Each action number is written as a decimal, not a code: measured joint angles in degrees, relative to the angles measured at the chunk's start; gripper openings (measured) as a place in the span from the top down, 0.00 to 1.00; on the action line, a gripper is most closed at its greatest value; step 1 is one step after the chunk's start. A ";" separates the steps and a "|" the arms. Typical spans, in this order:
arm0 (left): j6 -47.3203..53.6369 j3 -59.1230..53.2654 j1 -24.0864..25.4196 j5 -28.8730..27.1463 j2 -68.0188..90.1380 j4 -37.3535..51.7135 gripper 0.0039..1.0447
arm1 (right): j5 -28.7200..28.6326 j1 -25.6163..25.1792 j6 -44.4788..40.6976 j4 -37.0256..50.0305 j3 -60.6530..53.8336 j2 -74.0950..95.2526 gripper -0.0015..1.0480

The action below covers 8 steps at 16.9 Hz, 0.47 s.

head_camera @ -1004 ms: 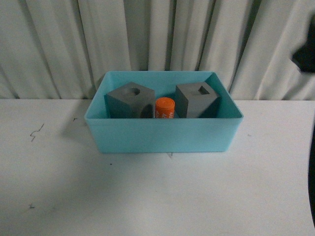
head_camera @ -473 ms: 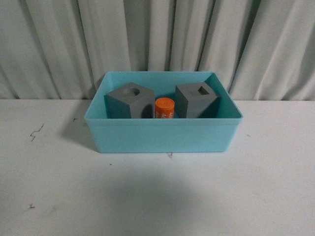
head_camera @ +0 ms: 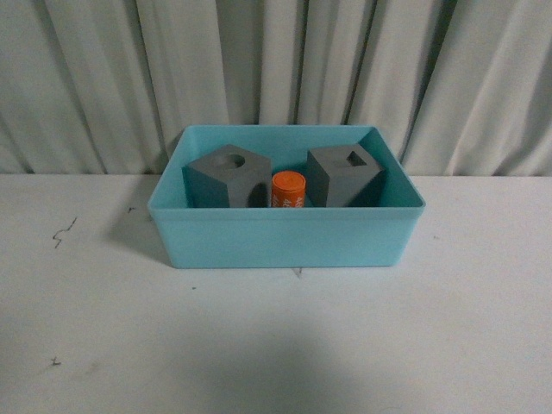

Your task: Place gray and orange parts in blue box

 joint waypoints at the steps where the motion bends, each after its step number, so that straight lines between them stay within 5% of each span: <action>1: 0.00 0.00 0.00 0.00 0.00 0.00 0.06 | 0.00 0.00 -0.02 -2.25 -0.37 -1.22 0.98; 8: 0.00 0.00 0.00 0.00 0.00 0.00 0.06 | 0.00 0.00 -0.02 -9.77 -0.37 -9.46 0.98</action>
